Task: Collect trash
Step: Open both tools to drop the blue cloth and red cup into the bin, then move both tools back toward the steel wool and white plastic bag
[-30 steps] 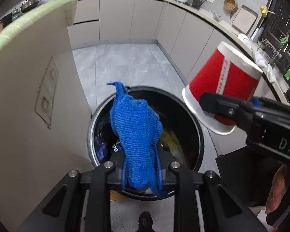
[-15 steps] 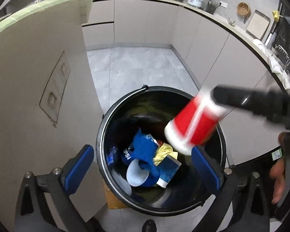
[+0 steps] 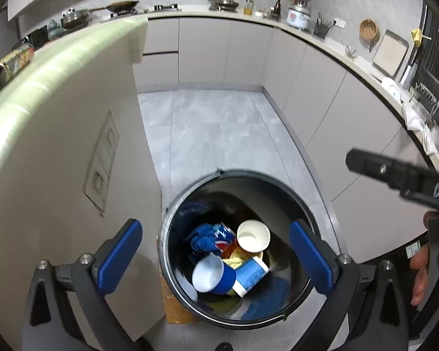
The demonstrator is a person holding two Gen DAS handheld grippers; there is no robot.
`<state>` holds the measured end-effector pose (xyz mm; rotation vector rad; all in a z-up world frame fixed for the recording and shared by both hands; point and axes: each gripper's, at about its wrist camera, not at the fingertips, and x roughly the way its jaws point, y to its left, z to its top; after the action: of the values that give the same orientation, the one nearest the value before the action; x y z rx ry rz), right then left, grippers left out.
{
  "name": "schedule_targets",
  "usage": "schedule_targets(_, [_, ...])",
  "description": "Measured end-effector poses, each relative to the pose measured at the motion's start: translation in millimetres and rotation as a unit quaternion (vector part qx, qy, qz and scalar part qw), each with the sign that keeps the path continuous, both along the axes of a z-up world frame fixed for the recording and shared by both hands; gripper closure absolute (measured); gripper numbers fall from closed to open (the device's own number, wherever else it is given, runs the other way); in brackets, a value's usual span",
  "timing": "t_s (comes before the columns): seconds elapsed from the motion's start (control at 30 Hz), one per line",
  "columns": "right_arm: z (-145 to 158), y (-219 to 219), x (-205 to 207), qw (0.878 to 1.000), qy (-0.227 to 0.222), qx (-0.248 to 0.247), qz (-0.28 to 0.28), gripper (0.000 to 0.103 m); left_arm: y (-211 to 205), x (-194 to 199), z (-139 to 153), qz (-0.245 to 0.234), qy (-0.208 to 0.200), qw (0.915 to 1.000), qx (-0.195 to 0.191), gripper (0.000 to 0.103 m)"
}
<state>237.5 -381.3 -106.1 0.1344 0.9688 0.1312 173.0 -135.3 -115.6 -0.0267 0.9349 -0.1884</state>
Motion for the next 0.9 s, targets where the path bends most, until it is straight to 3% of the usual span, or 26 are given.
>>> schedule_targets(0.3, [30.4,20.1,-9.6,0.998,-0.036,-0.048,0.017,0.002,18.4,-0.9,36.9,0.020,-0.026,0.9995,0.006,0.002])
schedule_targets(0.6, [60.0,44.3,-16.5,0.997,-0.058,-0.047,0.035,0.002,43.5,-8.0,59.3,0.043,-0.046,0.9980,0.003,0.002])
schedule_targets(0.9, [93.4,104.3,-18.3,0.992,-0.091,-0.024,0.083,0.002,108.3,-25.6,92.0,0.089,-0.070,0.9936,0.004,0.002])
